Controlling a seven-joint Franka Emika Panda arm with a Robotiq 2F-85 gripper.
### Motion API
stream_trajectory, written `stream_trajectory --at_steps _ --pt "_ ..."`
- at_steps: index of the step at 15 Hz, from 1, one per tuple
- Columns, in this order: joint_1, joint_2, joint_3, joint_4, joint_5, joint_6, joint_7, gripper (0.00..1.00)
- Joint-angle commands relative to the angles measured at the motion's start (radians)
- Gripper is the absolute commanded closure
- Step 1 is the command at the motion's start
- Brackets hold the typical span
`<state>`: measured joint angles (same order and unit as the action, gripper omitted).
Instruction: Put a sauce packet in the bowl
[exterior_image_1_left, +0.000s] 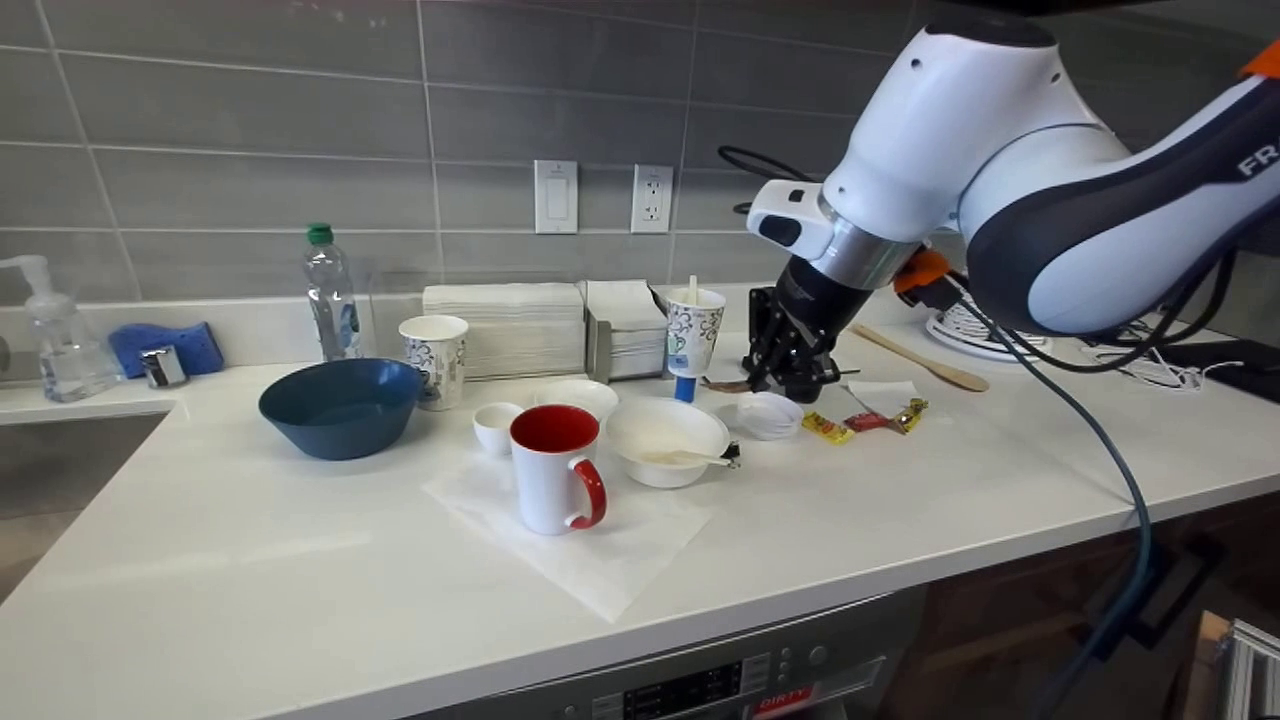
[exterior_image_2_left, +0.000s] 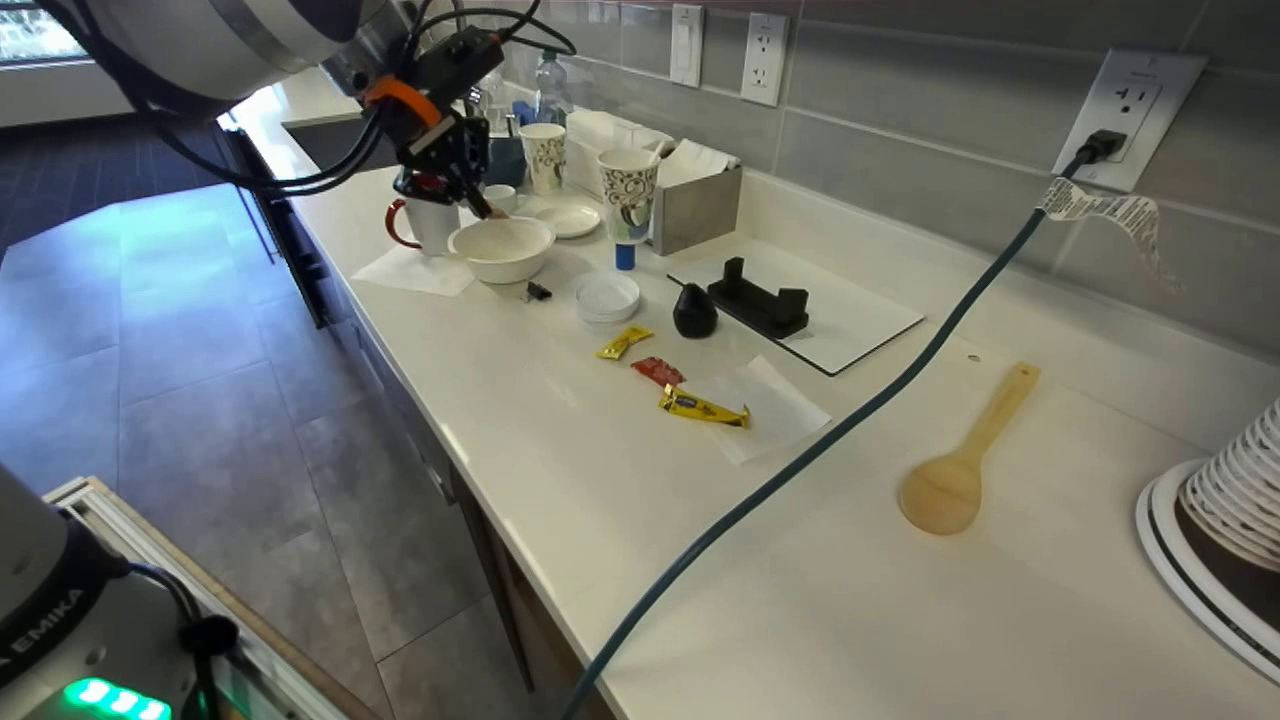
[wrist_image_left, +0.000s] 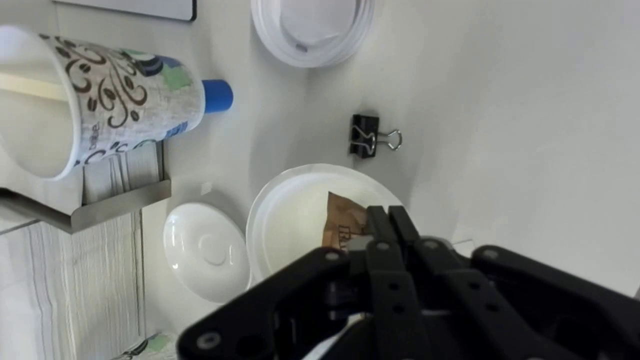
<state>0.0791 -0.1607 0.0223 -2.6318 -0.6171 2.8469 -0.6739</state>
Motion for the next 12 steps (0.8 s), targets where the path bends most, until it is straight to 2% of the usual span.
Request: stream_trajectory --at_steps 1,8,12 --pt "0.004 0.098 0.003 0.088 -0.009 0.021 -0.120 0.99" --pt "-0.011 0.248 0.017 0.179 -0.011 0.072 -0.268 0.99" --pt "-0.017 0.325 0.026 0.210 0.004 0.144 -0.329 0.99"
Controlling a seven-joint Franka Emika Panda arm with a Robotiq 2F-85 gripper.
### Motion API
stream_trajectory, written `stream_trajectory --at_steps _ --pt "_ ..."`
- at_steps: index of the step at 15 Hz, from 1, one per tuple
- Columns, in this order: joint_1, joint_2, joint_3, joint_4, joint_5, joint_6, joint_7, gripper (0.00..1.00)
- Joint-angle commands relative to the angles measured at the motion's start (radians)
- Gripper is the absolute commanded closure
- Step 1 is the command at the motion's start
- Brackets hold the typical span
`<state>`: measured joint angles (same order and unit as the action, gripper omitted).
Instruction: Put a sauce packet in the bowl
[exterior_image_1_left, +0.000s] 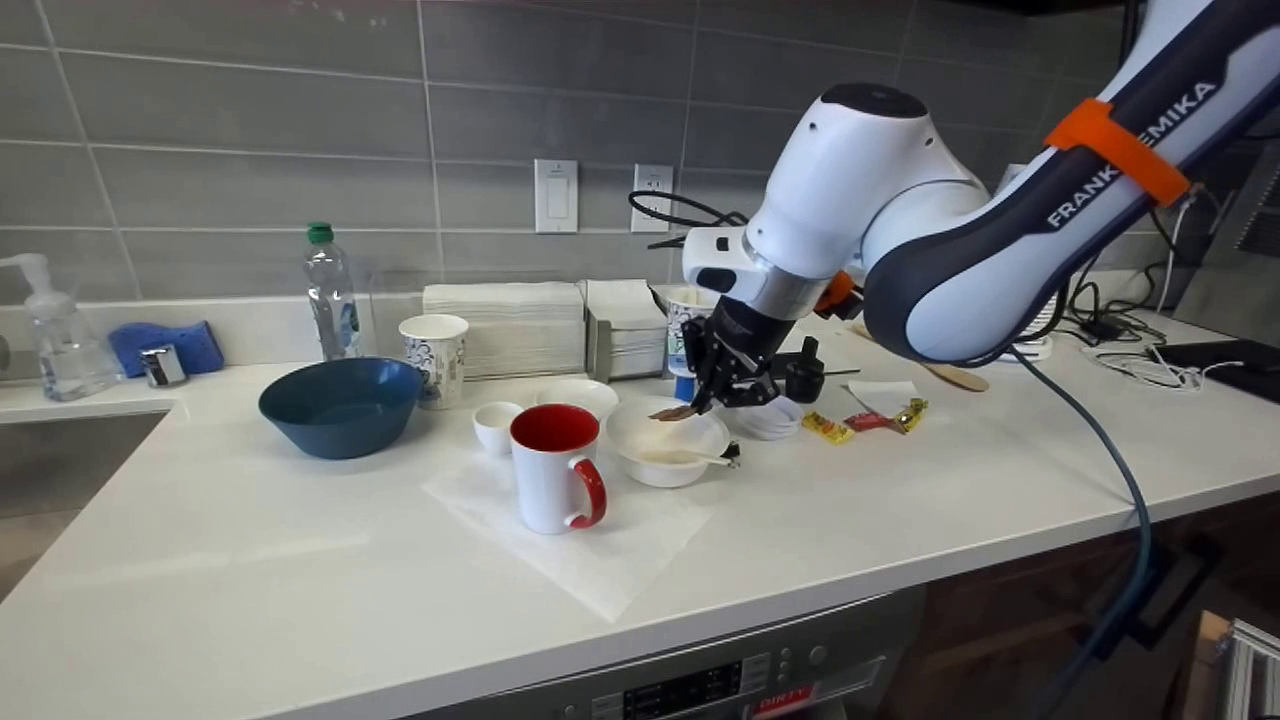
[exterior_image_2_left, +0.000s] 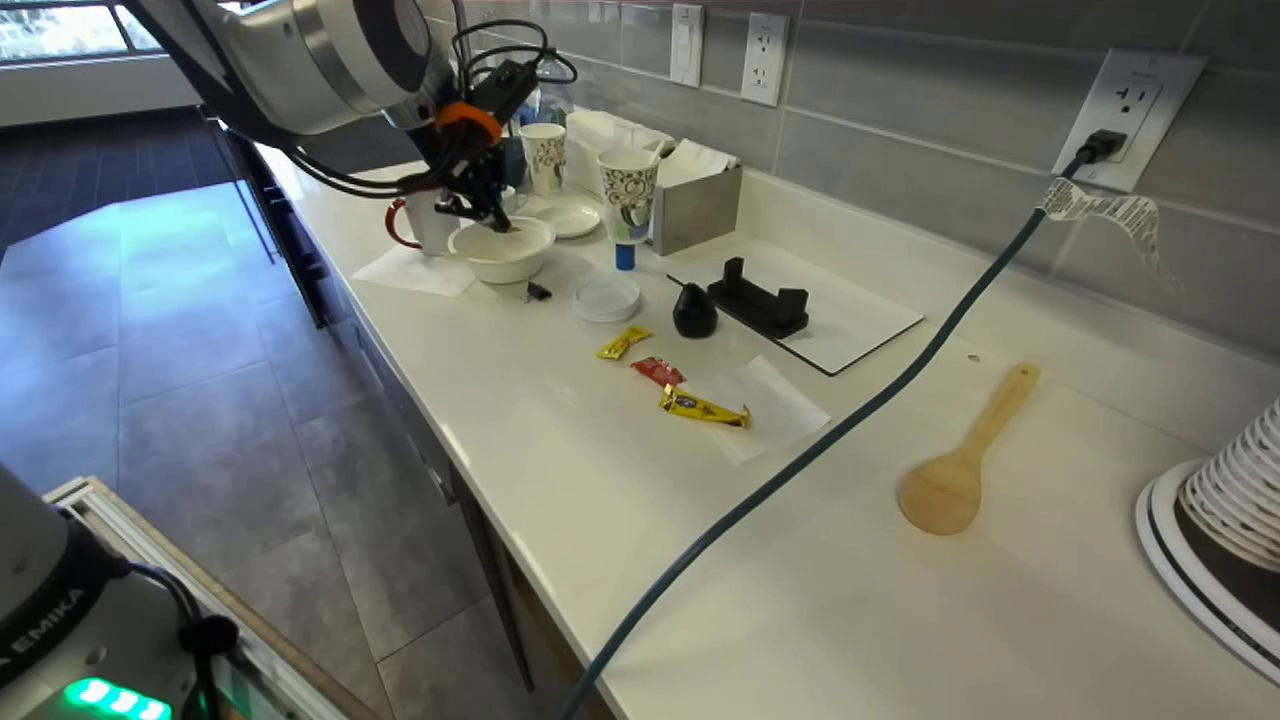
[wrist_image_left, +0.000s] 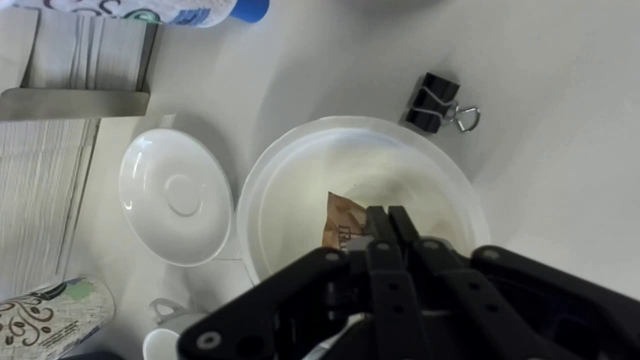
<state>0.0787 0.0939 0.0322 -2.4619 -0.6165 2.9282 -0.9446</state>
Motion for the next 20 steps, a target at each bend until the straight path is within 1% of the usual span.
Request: stream_trajectory --at_steps 1,2,3,5,9,12,14,15,16,17,18,20 --pt "-0.017 0.089 0.018 0.050 -0.001 0.073 -0.072 0.99" --pt "-0.014 0.105 0.015 0.061 -0.017 0.078 -0.078 0.99" --pt "0.000 0.122 -0.002 0.074 -0.039 0.089 -0.080 0.99" --pt "0.002 0.151 -0.003 0.093 -0.050 0.104 -0.094 0.99" --pt "-0.025 0.198 0.036 0.114 -0.035 0.122 -0.160 0.99" --pt "-0.038 0.213 0.078 0.114 -0.014 0.064 -0.275 0.99" --pt "-0.016 0.211 0.060 0.126 -0.056 0.041 -0.298 0.99" --pt "-0.014 0.207 0.059 0.130 -0.057 0.039 -0.311 0.71" --pt "-0.014 0.202 0.058 0.131 -0.056 0.040 -0.325 0.69" --pt "-0.016 0.196 0.060 0.131 -0.053 0.041 -0.339 0.64" --pt "-0.016 0.185 0.058 0.129 -0.053 0.049 -0.349 0.56" --pt "-0.018 0.158 0.060 0.119 -0.047 0.064 -0.360 0.43"
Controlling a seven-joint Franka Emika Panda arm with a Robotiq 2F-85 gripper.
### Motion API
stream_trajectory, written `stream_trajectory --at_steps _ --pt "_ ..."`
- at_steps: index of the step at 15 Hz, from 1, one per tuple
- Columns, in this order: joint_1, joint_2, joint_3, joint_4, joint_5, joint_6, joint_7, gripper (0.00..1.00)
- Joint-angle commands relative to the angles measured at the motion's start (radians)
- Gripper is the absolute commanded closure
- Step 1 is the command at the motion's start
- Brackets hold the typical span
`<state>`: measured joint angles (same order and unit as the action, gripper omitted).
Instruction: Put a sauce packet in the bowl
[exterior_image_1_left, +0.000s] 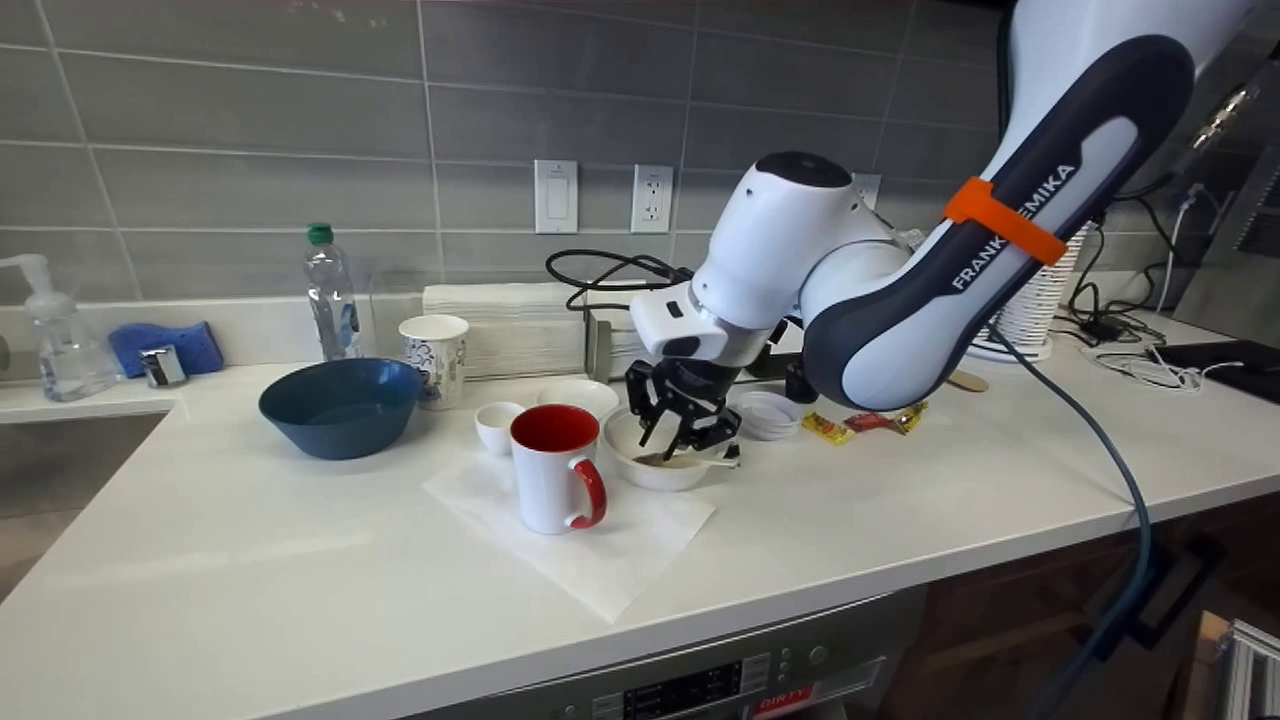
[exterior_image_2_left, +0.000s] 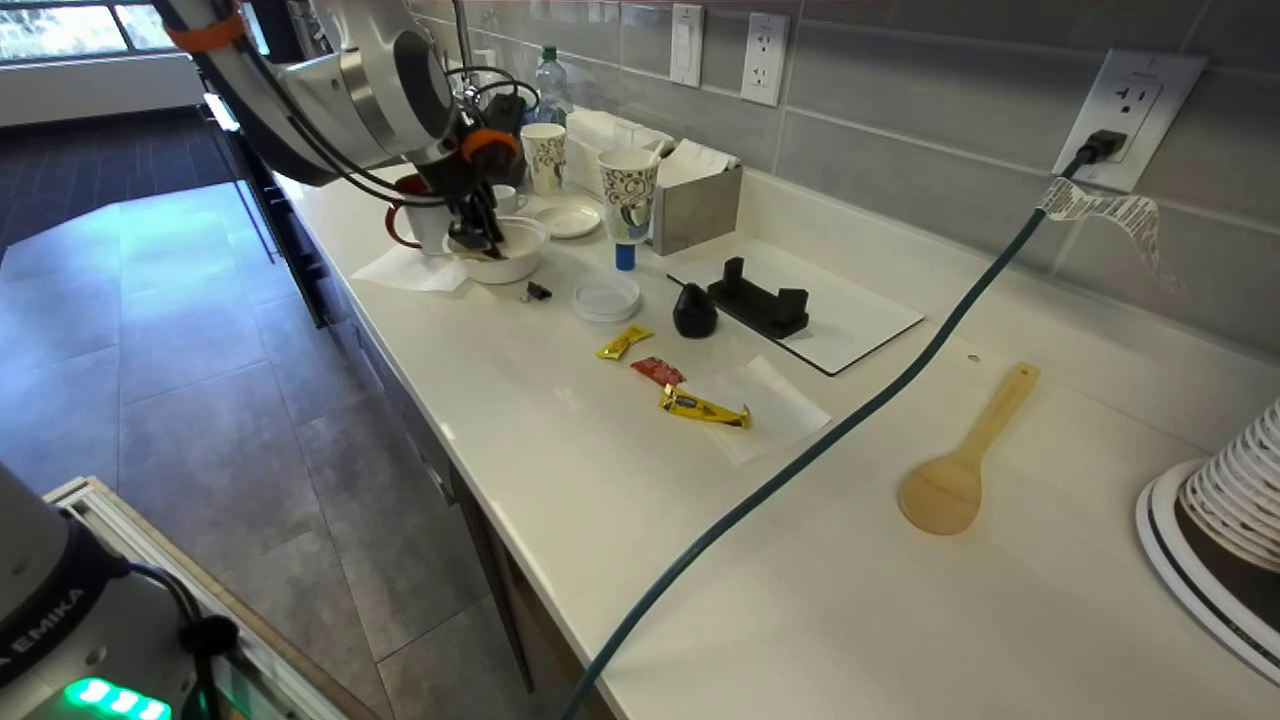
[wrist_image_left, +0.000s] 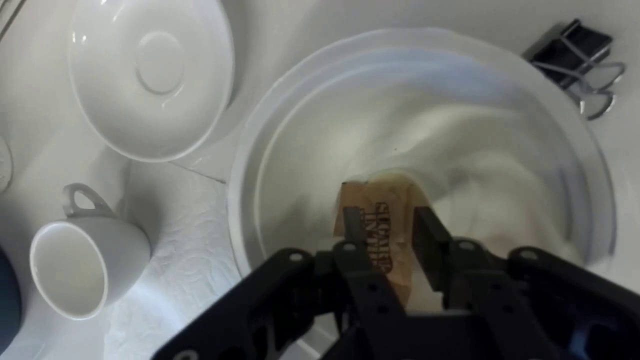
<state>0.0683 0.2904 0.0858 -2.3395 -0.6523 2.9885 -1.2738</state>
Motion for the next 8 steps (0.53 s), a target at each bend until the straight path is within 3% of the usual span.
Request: stream_trajectory --at_steps 1,5,6,8 --pt "-0.009 -0.055 0.009 -0.011 -0.006 0.009 -0.034 0.35" --pt "-0.014 -0.150 0.018 -0.053 0.039 0.014 -0.004 0.07" --pt "-0.031 -0.182 0.044 -0.079 0.114 0.013 0.004 0.01" --pt "-0.048 -0.243 0.084 -0.117 0.274 -0.058 0.002 0.00"
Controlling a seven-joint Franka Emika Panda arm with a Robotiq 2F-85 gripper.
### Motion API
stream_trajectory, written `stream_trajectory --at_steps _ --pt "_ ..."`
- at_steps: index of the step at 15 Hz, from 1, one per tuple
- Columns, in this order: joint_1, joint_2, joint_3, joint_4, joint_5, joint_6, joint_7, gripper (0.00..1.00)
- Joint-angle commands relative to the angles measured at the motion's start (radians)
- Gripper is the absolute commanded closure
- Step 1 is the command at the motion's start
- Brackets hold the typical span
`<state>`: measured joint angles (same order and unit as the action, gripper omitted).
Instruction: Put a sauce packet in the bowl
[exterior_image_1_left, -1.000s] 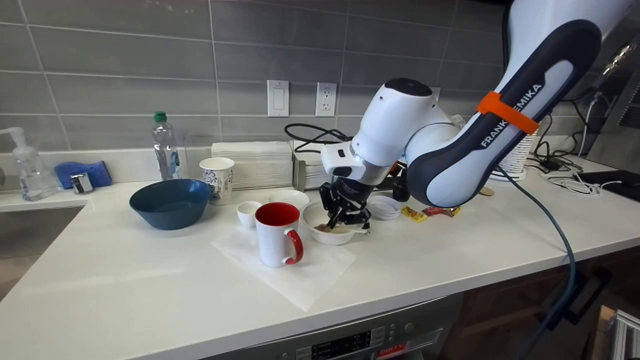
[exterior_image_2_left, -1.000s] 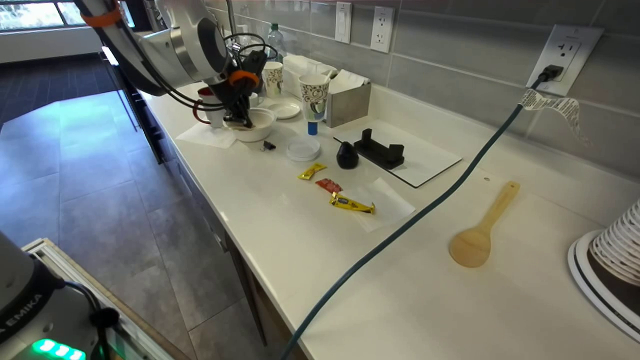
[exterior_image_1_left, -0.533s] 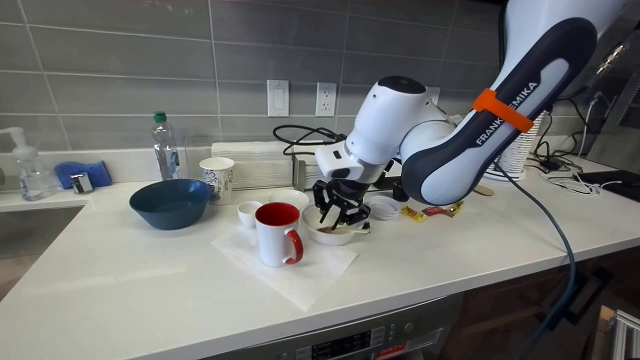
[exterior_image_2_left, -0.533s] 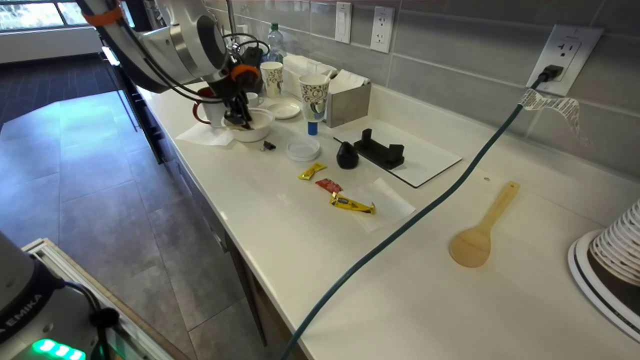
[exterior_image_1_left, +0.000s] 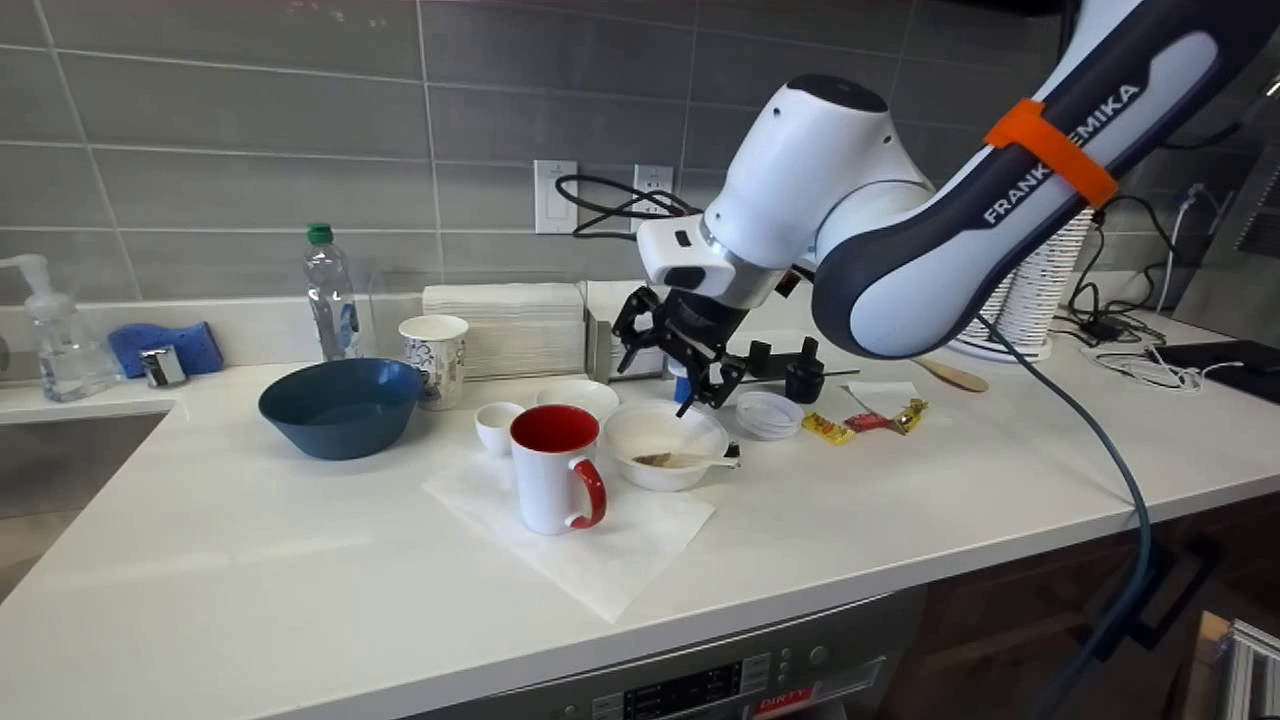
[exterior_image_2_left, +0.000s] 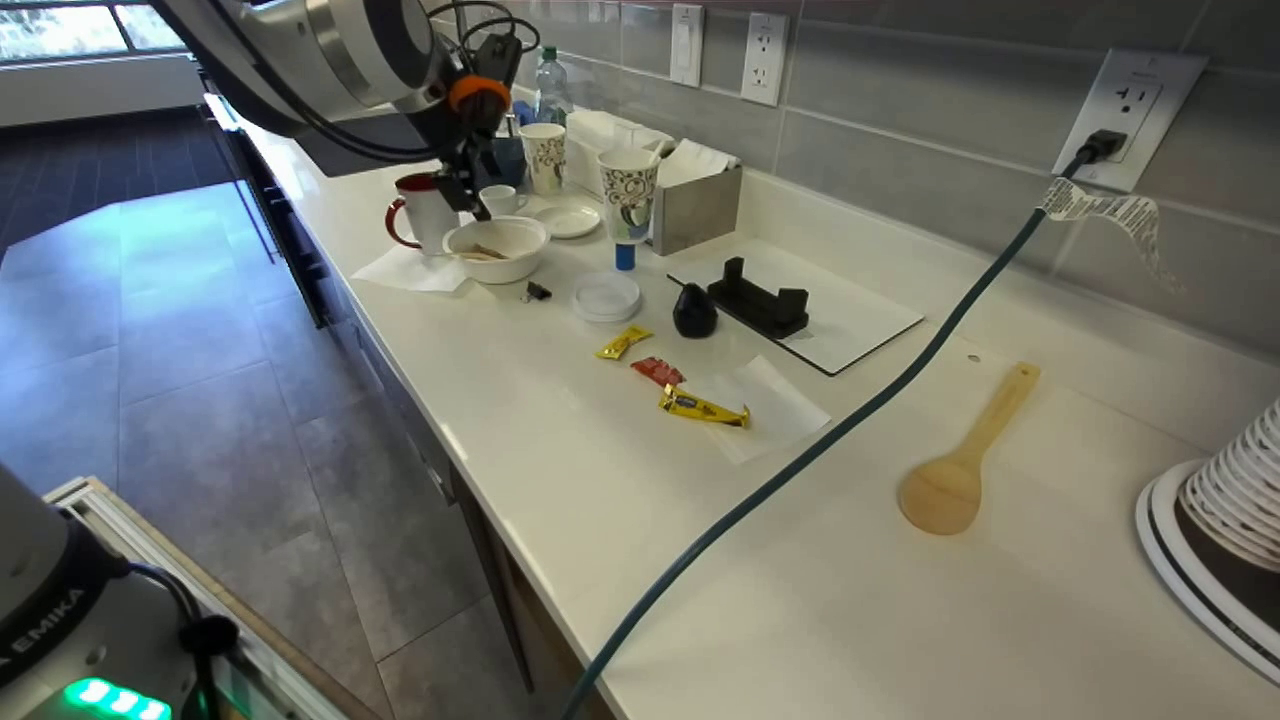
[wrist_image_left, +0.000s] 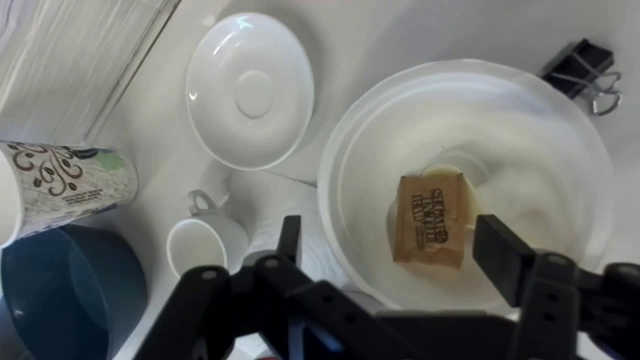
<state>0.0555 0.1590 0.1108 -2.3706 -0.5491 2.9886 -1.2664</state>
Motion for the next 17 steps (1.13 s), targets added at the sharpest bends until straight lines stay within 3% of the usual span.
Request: stream_trajectory --at_steps 1,4,7,8,11,13,14,17 --pt "-0.041 -0.146 0.075 -0.106 0.253 -0.090 -0.020 0.00" --pt "-0.050 -0.244 0.089 -0.161 0.498 -0.170 -0.056 0.00" --pt "-0.024 -0.362 0.034 -0.196 0.737 -0.303 -0.114 0.00" --pt "0.020 -0.394 -0.029 -0.200 0.776 -0.354 -0.101 0.00" --pt "0.033 -0.490 -0.118 -0.206 0.853 -0.512 -0.059 0.00" --pt "0.057 -0.535 -0.195 -0.199 0.953 -0.573 -0.107 0.00" --pt "0.046 -0.466 -0.159 -0.172 0.857 -0.528 -0.067 0.00" --pt "0.054 -0.516 -0.205 -0.177 0.904 -0.570 -0.080 0.00"
